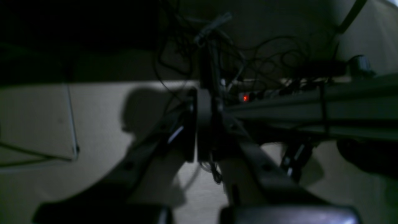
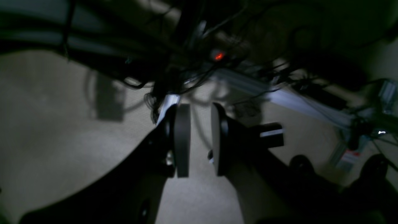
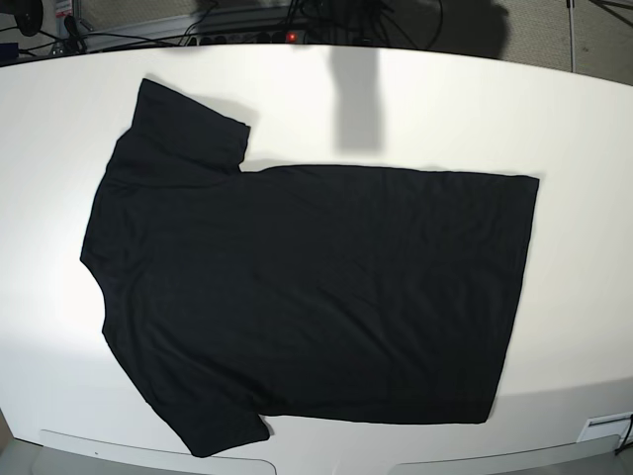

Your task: Fold the T-shirt properly

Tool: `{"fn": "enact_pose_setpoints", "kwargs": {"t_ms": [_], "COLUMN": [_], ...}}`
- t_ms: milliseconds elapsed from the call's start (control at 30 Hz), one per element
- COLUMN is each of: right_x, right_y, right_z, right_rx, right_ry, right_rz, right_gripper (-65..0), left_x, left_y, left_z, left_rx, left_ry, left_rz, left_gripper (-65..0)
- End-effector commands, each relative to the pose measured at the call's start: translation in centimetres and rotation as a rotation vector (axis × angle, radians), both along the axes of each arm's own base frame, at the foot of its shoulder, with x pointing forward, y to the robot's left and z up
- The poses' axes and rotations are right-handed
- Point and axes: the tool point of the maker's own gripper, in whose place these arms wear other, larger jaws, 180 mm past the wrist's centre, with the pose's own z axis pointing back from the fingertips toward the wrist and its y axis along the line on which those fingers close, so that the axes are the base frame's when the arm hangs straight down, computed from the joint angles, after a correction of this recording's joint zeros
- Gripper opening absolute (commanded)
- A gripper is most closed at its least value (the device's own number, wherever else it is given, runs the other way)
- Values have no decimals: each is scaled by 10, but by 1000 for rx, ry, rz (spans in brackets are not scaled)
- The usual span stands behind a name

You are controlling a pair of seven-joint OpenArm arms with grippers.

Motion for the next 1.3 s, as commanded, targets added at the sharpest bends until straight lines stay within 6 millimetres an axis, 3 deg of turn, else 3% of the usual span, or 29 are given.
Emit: {"fn": "enact_pose_setpoints", "kwargs": {"t_ms": [0, 233, 400, 600, 733, 833, 967, 1100, 1167, 1267], "right_x": [4, 64, 100, 126, 146, 157, 163, 162, 161, 160], "right_y": [-3, -40, -64, -80, -80, -77, -77, -78, -78, -78], "right_z": [12, 60, 90, 86, 88, 91, 93, 92, 91, 90], "right_rx": [-2, -119, -203, -285, -292, -288, -290, -294, -294, -291], "right_ry": [-25, -201, -314, -279, -296, -320, -335, -327, -323, -313], "right_rz": [-3, -16, -22, 5, 52, 72, 68, 66, 64, 59], "right_gripper": [-524, -524, -524, -524, -524, -524, -524, -524, -524, -524], "left_x": [2, 47, 79, 123, 157, 176, 181, 188, 194, 207], "left_y": [0, -8, -9, -3, -2, -12, -37, -50, -52, -41], "left_z": [11, 55, 66, 60, 67, 67, 57, 53, 55, 48], "left_rx": [2, 69, 181, 317, 396, 491, 617, 747, 762, 787], "left_ry": [-19, -155, -214, -233, -290, -306, -306, -326, -347, -332], "left_rz": [-13, -102, -195, -276, -309, -446, -724, -931, -967, -975], "left_gripper": [-633, -633, -580, -491, -484, -484, -484, -453, -453, -453]}}
